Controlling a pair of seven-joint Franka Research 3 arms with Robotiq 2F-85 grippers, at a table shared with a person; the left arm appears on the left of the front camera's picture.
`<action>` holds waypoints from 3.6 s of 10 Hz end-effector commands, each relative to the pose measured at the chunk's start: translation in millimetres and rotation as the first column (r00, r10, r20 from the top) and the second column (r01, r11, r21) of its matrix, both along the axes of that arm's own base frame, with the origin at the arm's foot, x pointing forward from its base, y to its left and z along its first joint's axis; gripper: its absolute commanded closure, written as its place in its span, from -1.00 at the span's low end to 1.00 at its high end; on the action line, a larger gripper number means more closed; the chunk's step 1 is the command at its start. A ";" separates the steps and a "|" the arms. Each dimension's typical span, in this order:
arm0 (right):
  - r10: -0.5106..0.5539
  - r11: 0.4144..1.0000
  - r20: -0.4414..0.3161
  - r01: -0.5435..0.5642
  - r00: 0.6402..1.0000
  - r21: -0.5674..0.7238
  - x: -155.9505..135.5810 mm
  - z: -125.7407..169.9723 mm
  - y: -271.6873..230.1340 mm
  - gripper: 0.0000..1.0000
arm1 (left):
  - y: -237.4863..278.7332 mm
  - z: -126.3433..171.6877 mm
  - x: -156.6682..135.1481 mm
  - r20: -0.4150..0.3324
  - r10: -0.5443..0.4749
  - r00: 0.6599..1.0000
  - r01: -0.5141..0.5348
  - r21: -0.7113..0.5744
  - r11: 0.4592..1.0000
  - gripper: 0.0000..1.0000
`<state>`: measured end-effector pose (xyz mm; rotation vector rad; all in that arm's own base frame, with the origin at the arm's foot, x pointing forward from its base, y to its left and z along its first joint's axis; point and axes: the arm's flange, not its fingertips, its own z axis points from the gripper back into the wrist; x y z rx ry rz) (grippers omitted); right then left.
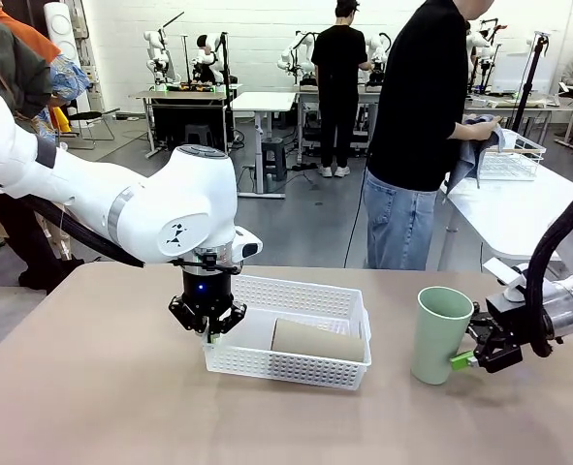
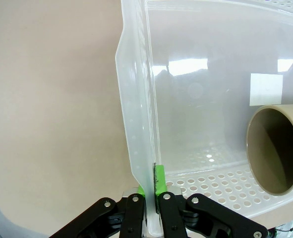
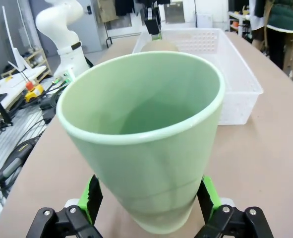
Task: Clean and organize the cups into the basket.
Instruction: Pick up the Reusable plastic cup from the right side of the table and stack it inside the Organizing basket in the center of the table.
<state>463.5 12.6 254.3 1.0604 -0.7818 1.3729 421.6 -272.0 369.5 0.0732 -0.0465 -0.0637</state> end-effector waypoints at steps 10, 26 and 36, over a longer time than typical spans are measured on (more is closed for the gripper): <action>0.053 0.993 0.041 -0.057 0.998 0.099 -0.9 -12.8 22.7 0.29 | 0.0 0.3 -1.4 0.003 0.001 1.000 -0.001 0.004 1.000 1.00; -0.169 0.976 0.035 0.162 0.985 0.148 -124.2 193.7 4.0 1.00 | 0.0 0.3 -1.4 0.003 0.001 1.000 -0.001 0.004 1.000 1.00; -0.193 0.706 0.031 0.160 0.981 -0.690 -18.1 205.1 235.8 -0.65 | 0.0 0.3 -1.4 0.003 0.001 1.000 -0.001 0.004 1.000 1.00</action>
